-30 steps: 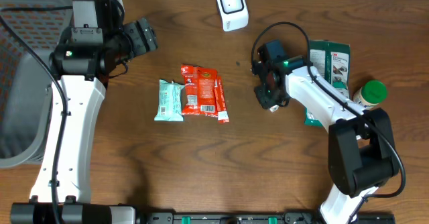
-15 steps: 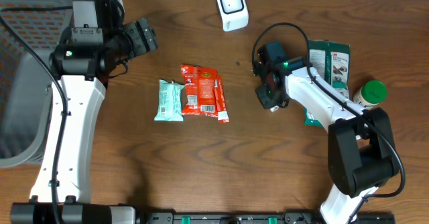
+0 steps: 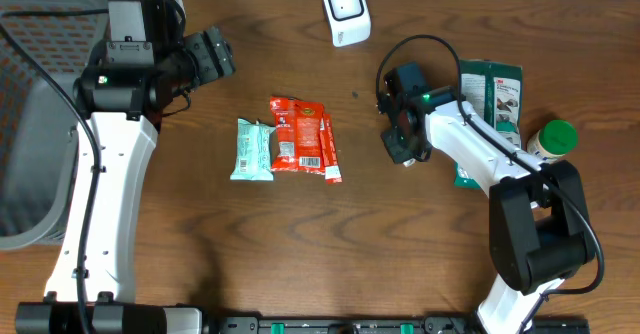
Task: Scan the item barcode
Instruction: 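Grasp the orange tissue pack upright with the right gripper, then raise the tissue pack to the scanner face with the right gripper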
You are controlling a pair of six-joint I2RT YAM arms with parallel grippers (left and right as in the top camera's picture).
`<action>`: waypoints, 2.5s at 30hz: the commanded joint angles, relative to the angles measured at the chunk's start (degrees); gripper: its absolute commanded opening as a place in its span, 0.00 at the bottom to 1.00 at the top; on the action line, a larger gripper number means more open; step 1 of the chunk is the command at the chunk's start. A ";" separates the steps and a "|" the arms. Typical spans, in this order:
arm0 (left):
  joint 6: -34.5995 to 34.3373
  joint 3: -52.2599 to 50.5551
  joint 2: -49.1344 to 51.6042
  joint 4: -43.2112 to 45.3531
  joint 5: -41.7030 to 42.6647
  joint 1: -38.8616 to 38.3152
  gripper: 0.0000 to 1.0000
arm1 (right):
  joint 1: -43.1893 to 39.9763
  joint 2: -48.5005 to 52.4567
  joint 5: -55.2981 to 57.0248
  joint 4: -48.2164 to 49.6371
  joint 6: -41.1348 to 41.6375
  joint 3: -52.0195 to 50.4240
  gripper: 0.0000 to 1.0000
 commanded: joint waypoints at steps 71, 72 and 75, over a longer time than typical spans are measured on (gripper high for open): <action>0.42 0.20 -0.42 -0.17 -0.13 0.17 0.88 | 1.46 38.73 1.75 9.46 5.25 70.86 0.01; 0.44 0.20 -0.42 -0.17 -0.13 0.17 0.88 | 1.36 38.86 1.75 9.66 5.99 70.86 0.01; 0.42 0.20 -0.42 -0.17 -0.13 0.17 0.88 | 0.76 39.67 1.70 10.67 9.03 70.86 0.01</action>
